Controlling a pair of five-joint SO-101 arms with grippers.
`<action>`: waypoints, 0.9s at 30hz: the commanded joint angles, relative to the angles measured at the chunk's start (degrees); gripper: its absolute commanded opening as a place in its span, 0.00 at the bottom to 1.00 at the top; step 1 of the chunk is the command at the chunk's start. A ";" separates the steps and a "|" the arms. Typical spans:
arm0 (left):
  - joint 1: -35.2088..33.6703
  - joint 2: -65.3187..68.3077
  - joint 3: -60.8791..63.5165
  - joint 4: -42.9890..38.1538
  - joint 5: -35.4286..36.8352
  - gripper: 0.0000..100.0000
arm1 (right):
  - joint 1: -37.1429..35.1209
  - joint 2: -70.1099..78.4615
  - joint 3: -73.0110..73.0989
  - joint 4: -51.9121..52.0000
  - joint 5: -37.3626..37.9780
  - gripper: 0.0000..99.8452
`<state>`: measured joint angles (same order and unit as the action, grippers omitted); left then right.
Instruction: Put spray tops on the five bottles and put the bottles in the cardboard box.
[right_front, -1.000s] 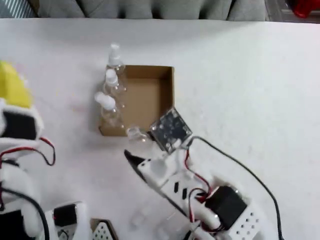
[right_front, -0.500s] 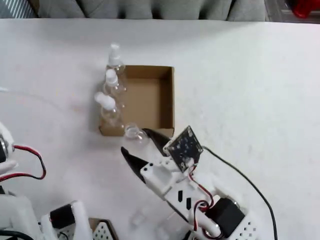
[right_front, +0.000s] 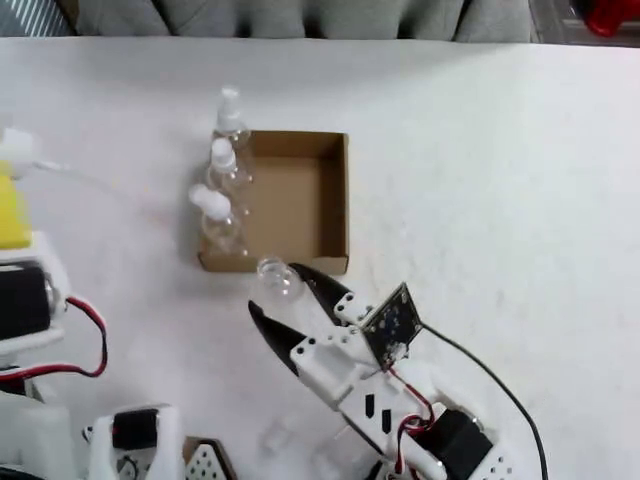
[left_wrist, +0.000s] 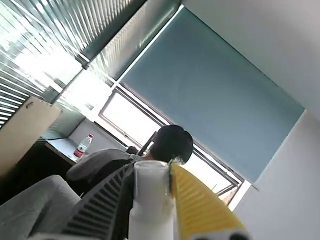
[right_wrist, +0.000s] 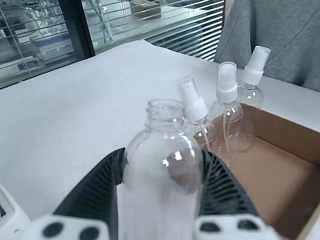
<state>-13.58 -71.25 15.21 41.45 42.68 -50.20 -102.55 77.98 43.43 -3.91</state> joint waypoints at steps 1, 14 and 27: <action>4.18 0.57 -2.46 -2.11 1.14 0.02 | -0.48 -0.31 -0.53 -1.01 -0.18 0.02; 18.51 2.42 16.62 -22.86 -4.22 0.02 | -0.48 -0.31 -0.53 -0.75 -0.18 0.02; 22.64 8.22 20.66 -24.62 -4.40 0.02 | -0.22 -0.31 -0.44 -0.75 -0.18 0.02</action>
<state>8.04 -63.34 34.02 18.77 38.99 -50.20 -102.55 77.98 43.43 -3.91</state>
